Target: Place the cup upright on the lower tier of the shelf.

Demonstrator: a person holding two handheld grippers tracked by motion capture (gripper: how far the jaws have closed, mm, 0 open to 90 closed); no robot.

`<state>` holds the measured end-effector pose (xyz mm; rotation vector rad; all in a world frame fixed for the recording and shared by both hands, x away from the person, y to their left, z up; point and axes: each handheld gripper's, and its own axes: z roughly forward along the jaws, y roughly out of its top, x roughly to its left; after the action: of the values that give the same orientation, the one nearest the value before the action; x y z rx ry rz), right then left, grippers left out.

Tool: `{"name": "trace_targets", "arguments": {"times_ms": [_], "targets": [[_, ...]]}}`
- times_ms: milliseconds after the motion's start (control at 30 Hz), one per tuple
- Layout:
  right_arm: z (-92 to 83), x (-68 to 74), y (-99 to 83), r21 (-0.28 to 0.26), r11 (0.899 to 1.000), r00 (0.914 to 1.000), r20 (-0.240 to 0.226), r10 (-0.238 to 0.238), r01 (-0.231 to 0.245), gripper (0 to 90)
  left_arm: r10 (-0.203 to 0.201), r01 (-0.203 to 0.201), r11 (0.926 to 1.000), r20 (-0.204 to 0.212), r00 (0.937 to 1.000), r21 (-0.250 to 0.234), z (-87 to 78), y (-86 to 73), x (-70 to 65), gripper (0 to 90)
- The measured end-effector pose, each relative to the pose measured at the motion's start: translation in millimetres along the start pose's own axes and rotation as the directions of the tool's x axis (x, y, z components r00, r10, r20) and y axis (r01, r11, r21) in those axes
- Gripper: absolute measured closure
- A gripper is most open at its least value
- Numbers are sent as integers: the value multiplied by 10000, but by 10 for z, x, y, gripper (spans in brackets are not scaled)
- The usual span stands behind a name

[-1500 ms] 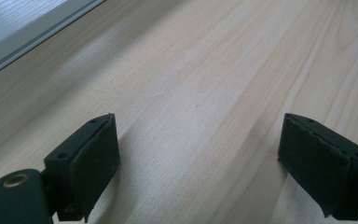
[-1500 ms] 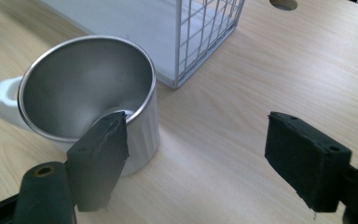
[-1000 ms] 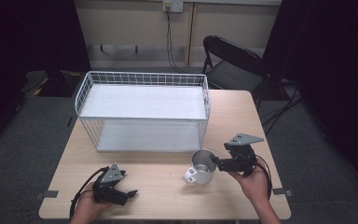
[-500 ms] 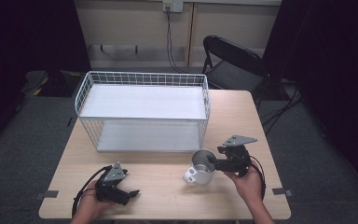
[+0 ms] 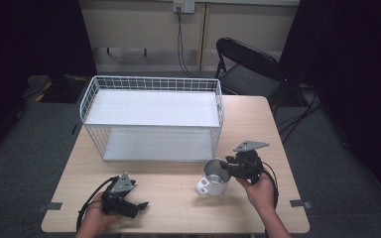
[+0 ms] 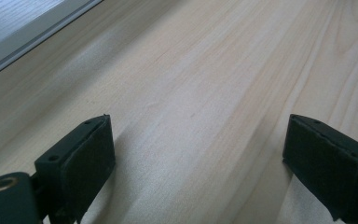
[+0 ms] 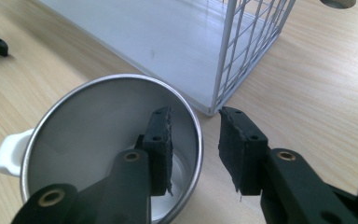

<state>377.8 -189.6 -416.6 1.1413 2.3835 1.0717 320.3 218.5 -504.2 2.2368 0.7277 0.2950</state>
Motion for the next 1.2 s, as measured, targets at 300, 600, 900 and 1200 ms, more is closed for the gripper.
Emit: {"name": "trace_targets", "arguments": {"times_ms": [300, 600, 900, 1200], "targets": [[93, -19, -37, 453, 9988, 9997, -131, -194, 200, 768, 60, -60, 10000, 6, 10000, 50, -4, 0, 2, 84], [104, 3, -42, 492, 9981, 9993, -104, -360, 364, 820, 52, -52, 10000, 4, 10000, 50, -4, 1, 1, 84], [87, 18, -3, 411, 9987, 9995, -98, -299, 303, 822, 50, -50, 10000, 4, 10000, 48, -4, 0, 1, 84], [111, 75, 121, 407, 9986, 9992, -215, -333, 342, 822, 48, -48, 10000, 1, 10000, 42, -4, 0, 1, 84]]}}
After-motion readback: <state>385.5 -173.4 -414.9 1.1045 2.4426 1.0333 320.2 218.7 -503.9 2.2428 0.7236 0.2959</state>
